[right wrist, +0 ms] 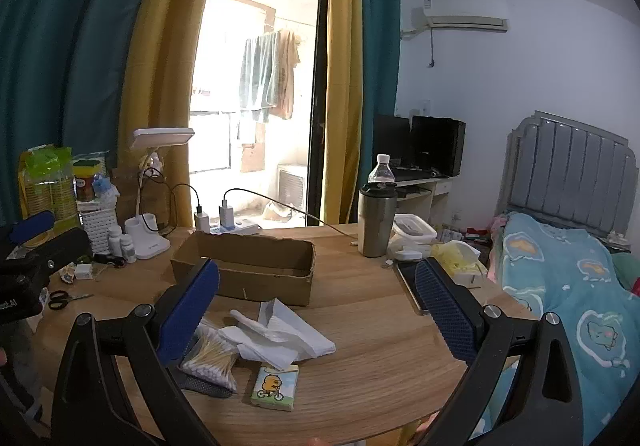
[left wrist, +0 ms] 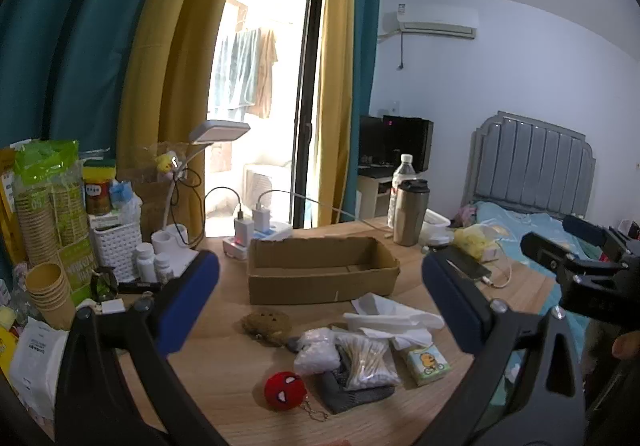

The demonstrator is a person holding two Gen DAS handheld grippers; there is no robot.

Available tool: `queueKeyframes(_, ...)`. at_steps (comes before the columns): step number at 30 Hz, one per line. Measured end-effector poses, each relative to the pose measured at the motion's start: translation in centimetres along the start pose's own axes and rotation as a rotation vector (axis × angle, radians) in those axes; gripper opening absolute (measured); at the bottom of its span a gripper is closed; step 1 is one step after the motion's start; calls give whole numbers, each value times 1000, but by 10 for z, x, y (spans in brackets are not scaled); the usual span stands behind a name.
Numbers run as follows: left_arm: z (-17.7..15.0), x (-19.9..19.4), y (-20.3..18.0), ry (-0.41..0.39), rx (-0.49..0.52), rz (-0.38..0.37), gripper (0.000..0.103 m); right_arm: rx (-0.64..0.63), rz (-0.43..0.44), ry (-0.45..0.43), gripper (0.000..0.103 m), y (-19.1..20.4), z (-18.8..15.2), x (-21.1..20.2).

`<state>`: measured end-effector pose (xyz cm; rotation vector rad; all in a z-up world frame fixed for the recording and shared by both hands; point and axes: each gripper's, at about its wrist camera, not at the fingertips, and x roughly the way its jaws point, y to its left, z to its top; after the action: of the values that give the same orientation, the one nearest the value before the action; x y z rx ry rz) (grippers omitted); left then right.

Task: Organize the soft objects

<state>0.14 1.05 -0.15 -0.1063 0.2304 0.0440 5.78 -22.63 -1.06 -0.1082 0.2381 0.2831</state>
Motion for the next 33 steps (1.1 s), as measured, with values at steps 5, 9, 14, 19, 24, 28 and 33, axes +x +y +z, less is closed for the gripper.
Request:
queueKeyframes(5,-1,1,0,-3,4,-1,102,11,12,-2,101,-1,0,0)
queueKeyframes(9,-1,1,-1,0,0,1,102,16,16,-6,101,-3,1,-1)
queueKeyframes(14,1,0,0,0,-5,2,102,11,19,-6,101,-1,0,-2)
queueKeyframes(19,1,1,-1,-2,-1,-1,102,13,19,-7,101,0,0,-2)
queueKeyframes(24,1,0,3,-3,-14,3,102,12,18,-7,101,0,0,-2)
queueKeyframes(28,1,-1,5,-9,-27,7,102,12,19,-7,101,0,0,-2)
queueKeyframes(33,2,-1,4,-3,-18,0,102,12,19,-7,101,0,0,-2)
